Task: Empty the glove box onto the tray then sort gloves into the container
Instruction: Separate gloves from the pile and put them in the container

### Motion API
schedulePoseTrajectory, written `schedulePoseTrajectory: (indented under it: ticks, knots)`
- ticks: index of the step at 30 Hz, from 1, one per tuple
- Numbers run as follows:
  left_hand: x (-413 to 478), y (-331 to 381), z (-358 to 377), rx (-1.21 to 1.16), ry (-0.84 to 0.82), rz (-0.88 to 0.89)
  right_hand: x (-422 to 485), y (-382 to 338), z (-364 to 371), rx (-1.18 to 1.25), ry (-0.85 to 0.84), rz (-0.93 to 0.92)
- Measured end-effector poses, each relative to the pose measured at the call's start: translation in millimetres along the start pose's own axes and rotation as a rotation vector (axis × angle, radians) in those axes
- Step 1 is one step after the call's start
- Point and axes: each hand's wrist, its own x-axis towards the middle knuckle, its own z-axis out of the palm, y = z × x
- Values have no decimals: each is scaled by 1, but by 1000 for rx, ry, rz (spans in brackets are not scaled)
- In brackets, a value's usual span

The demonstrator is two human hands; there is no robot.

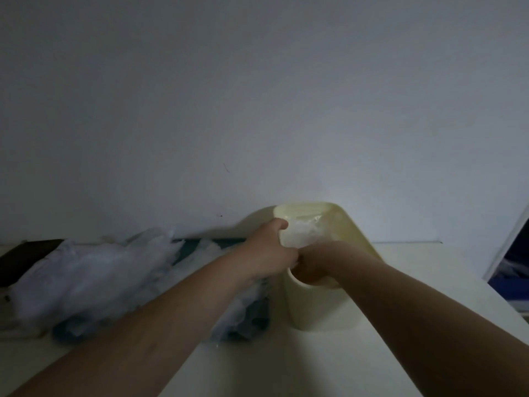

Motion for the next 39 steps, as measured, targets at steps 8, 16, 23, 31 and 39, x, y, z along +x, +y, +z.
schedulePoseTrajectory:
  ticks: [8,16,23,31,39]
  knots:
    - [-25,-73,-41,177,195,116,-60,-10,-33,62,604,54]
    - [-56,-173,-57,621,81,-84,-56,-112,-17,564,878,-369]
    - [-63,-193,-60,493,319,84,-13,-137,22,985,715,-345]
    - [-51,-171,-93,198,243,87,3,-123,21,766,554,-490]
    - [-49,-181,-80,443,119,101,4,-134,35,420,266,-433]
